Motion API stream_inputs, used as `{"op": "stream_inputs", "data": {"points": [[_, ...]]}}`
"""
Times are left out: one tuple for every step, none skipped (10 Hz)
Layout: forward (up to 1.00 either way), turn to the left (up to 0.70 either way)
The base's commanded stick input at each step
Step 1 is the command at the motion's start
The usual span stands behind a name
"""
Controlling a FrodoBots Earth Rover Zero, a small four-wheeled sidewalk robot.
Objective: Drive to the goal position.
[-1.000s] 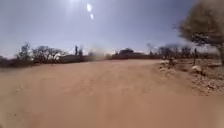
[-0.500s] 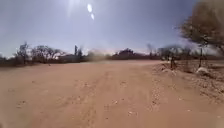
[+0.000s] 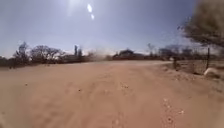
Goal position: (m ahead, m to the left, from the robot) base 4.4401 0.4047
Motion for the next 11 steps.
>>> {"op": "stream_inputs", "data": {"points": [[1.0,0.0],[1.0,0.0],[1.0,0.0],[1.0,0.0],[1.0,0.0],[1.0,0.0],[1.0,0.0],[1.0,0.0],[1.0,0.0],[1.0,0.0],[1.0,0.0]]}}
